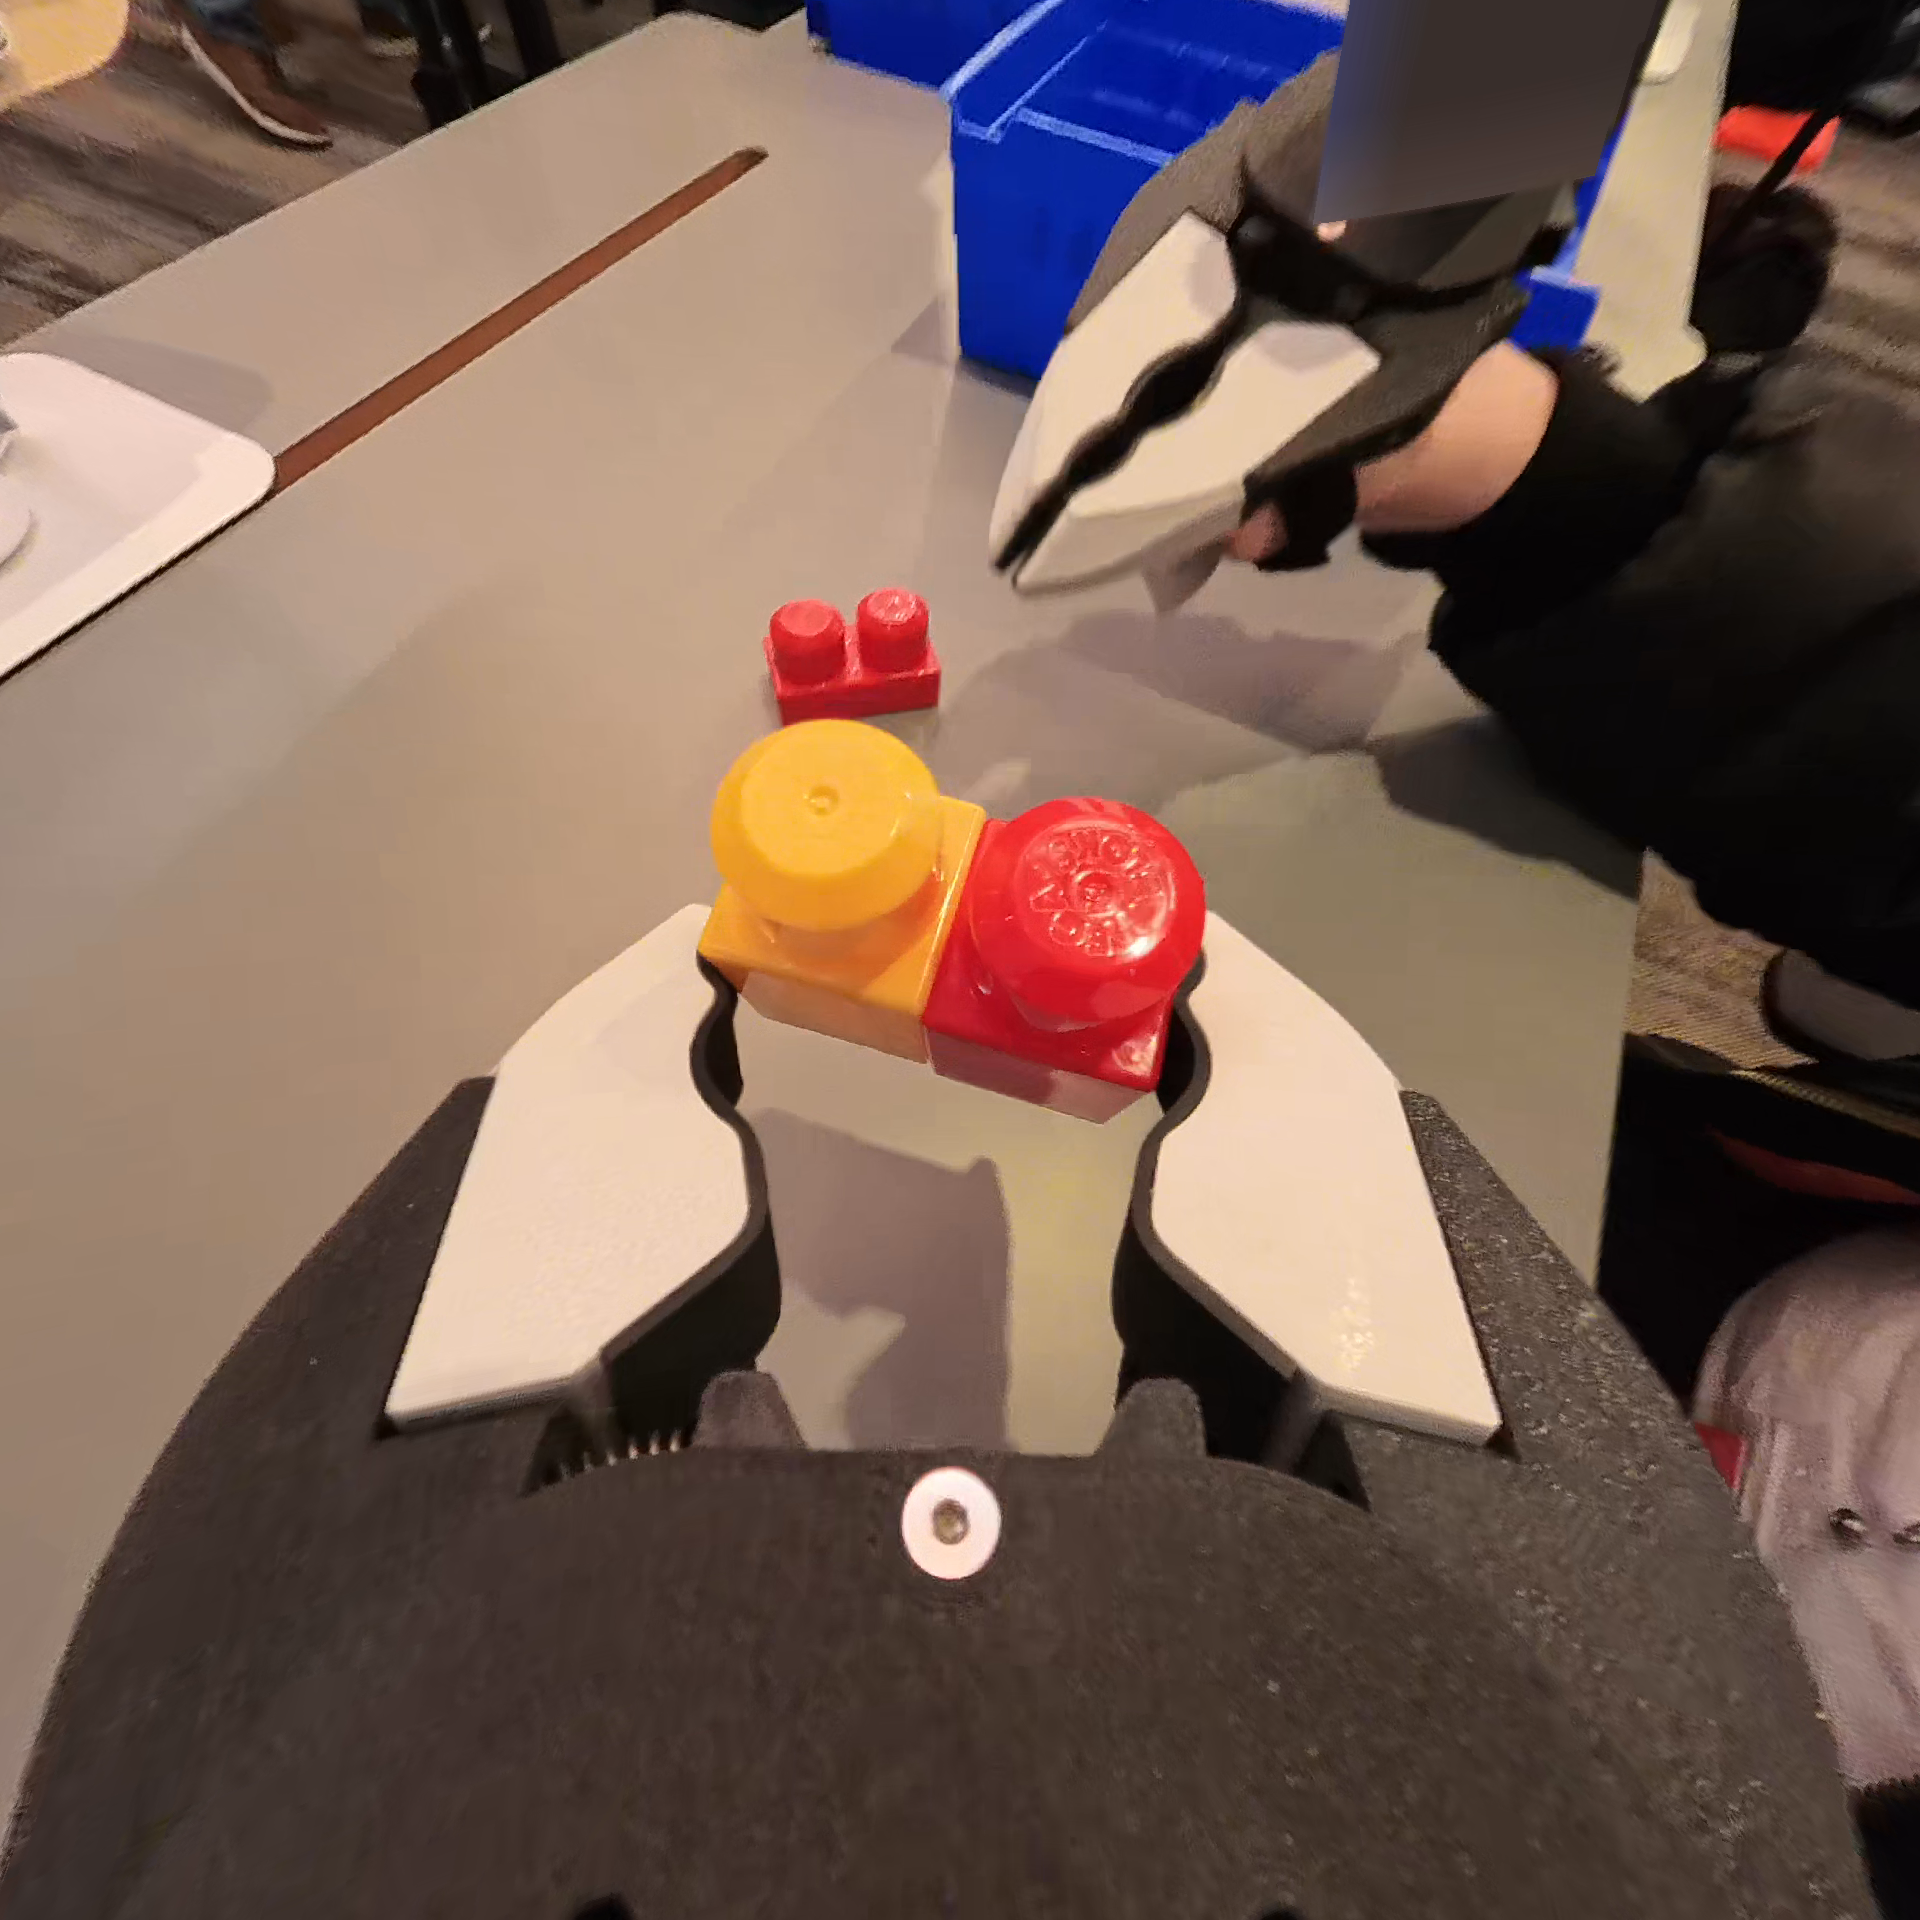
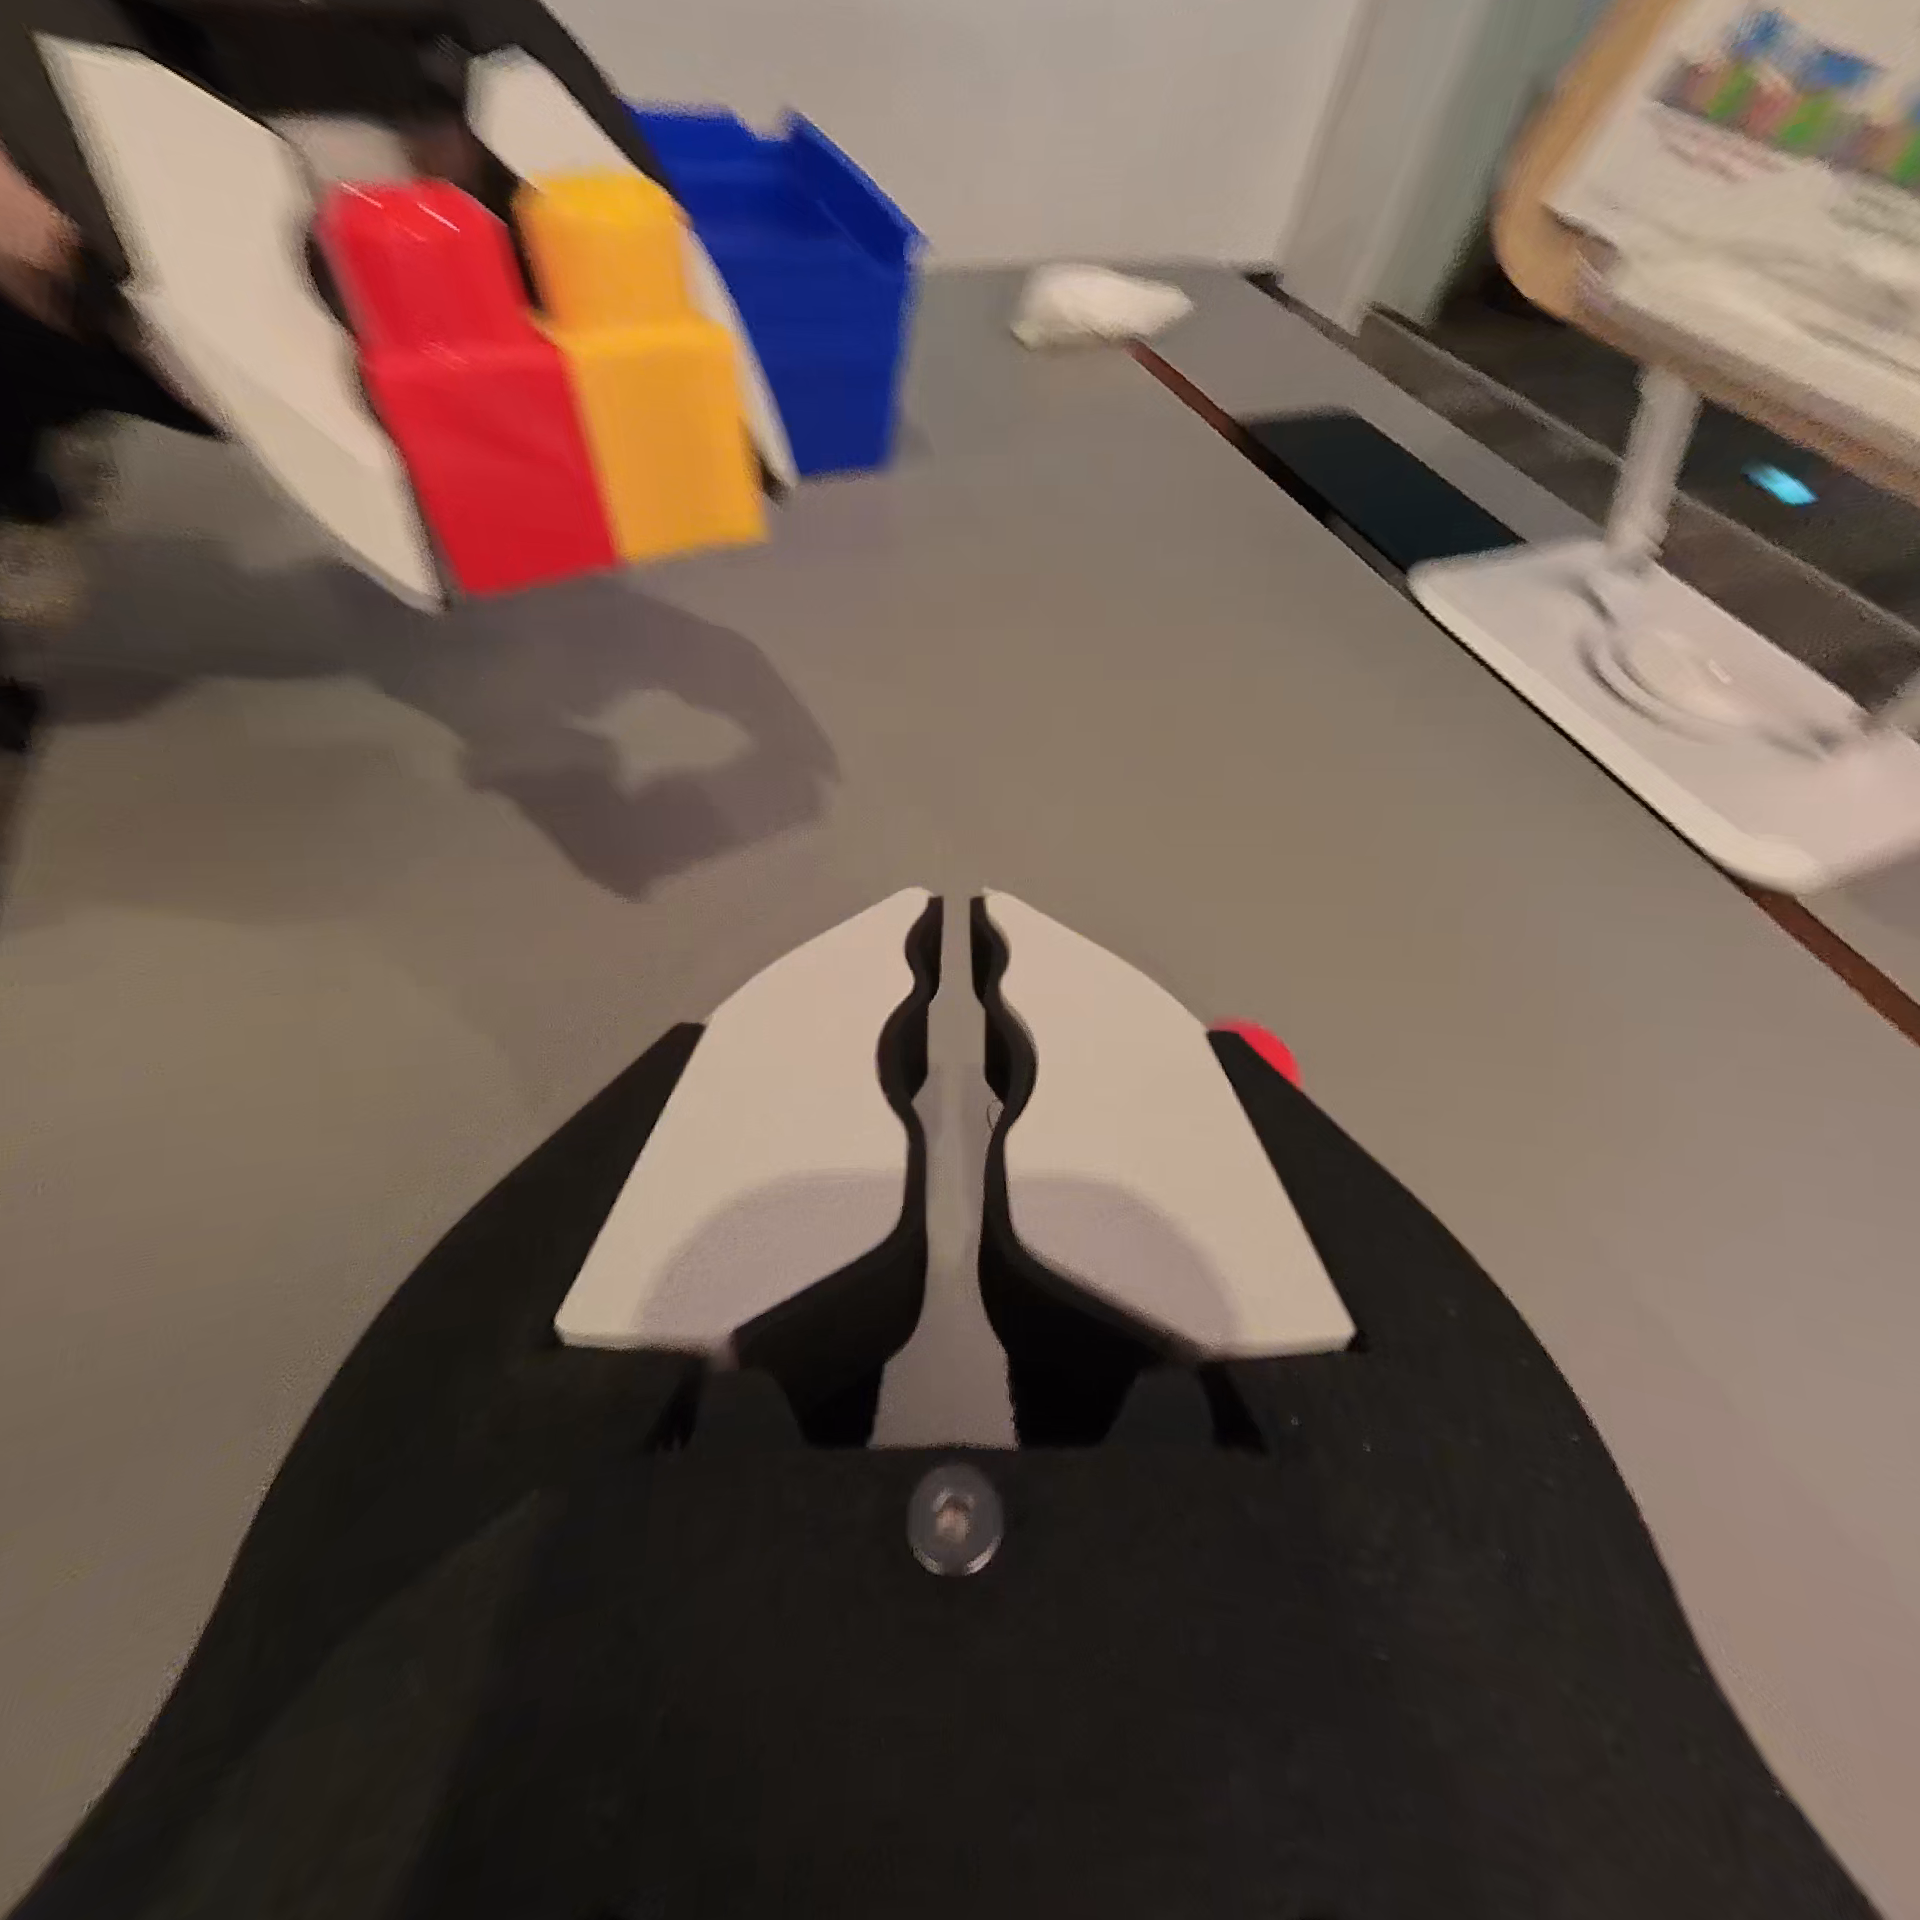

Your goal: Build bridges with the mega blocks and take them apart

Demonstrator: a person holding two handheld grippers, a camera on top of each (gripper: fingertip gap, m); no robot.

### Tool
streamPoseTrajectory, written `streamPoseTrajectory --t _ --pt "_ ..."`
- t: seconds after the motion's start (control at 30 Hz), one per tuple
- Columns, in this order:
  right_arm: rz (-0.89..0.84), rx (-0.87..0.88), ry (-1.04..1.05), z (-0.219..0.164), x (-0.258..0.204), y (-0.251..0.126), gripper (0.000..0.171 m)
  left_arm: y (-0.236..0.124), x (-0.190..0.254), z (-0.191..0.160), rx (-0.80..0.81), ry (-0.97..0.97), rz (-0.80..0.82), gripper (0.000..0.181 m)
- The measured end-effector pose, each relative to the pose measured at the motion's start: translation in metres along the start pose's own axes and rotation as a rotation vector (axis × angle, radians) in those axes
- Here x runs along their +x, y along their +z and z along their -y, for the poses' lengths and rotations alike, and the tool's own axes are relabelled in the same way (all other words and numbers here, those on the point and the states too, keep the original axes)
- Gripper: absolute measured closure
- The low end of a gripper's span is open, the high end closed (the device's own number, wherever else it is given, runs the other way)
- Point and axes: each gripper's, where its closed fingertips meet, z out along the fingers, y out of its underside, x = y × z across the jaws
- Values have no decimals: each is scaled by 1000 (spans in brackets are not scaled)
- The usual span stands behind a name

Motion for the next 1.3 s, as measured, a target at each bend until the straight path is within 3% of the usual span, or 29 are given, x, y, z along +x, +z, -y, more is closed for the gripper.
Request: streamPoseTrajectory --t 0.1,0.2,0.43,0.73,1.07,1.3 --pt "-171 -59 68 -30 37 -17 153 6 -11 -11 -39 -4 57 101" --pt "-259 -89 169 -54 58 -17 126 14 -22 -22 -77 -31 105 101" --pt "-337 -255 152 -86 74 13 129 25 -43 -36 -137 -52 240 101" --pt "-373 -241 191 -85 80 21 143 33 -51 -36 -134 -75 302 101" --pt "-329 -150 318 -72 74 24 143 47 -57 -42 -172 -23 400 101" --pt "-232 121 362 18 27 23 143 63 -60 -40 -181 -5 455 101"
